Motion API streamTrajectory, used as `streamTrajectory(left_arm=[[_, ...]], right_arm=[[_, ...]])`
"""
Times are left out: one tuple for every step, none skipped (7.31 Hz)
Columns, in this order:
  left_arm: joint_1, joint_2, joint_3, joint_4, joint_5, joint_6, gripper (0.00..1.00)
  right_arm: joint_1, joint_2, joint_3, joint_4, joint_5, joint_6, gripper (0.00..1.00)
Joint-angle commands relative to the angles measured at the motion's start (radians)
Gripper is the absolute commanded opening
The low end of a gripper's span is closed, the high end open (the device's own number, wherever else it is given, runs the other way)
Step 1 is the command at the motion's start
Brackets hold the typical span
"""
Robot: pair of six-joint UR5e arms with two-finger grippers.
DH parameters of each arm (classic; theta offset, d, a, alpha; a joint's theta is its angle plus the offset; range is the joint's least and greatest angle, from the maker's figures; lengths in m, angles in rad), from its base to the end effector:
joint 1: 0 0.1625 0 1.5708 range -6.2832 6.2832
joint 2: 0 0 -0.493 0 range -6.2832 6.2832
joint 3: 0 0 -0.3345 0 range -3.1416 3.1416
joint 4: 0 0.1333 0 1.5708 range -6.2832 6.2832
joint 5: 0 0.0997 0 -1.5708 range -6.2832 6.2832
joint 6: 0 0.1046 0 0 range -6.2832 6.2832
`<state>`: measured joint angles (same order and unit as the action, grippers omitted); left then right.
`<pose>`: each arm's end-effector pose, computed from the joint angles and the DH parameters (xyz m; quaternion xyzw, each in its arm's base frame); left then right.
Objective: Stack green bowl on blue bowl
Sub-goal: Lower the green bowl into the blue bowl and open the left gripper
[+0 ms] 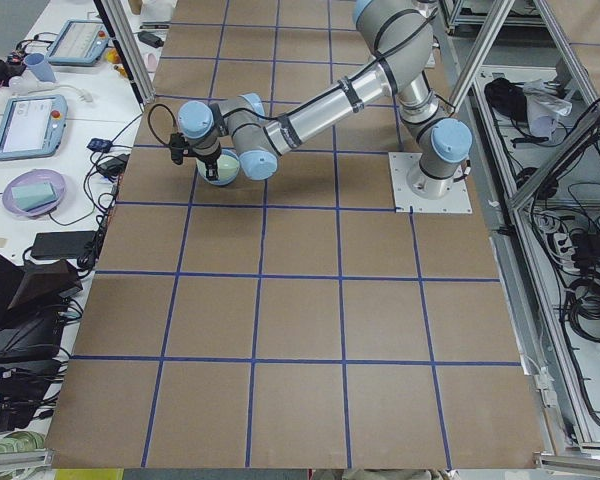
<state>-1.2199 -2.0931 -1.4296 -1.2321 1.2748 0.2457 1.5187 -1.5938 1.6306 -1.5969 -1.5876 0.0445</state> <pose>0.0702 -0.6684 0.3612 0.0551 -0.9873 0.0233 0.1471 0.1094 -0.4278 0.5374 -0.0482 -0.9988 -0.0054 0.0084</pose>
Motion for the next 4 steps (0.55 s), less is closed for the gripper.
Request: streamTrajectory(left_arm=[[-0.067,0.106,0.003,-0.076,0.133,-0.032,0.8],[-0.119,0.157,0.003,-0.089,0.205,-0.061,0.83],[-0.177,0.21,0.004,-0.131,0.26,-0.078,0.85],[-0.222,0.266,0.004,-0.171,0.285,-0.117,0.88]], right_arm=[[0.0,0.0,0.0,0.0,0.0,0.0,1.0],[0.0,0.0,0.0,0.0,0.0,0.0,1.0],[0.0,0.0,0.0,0.0,0.0,0.0,1.0],[0.0,0.0,0.0,0.0,0.0,0.0,1.0]])
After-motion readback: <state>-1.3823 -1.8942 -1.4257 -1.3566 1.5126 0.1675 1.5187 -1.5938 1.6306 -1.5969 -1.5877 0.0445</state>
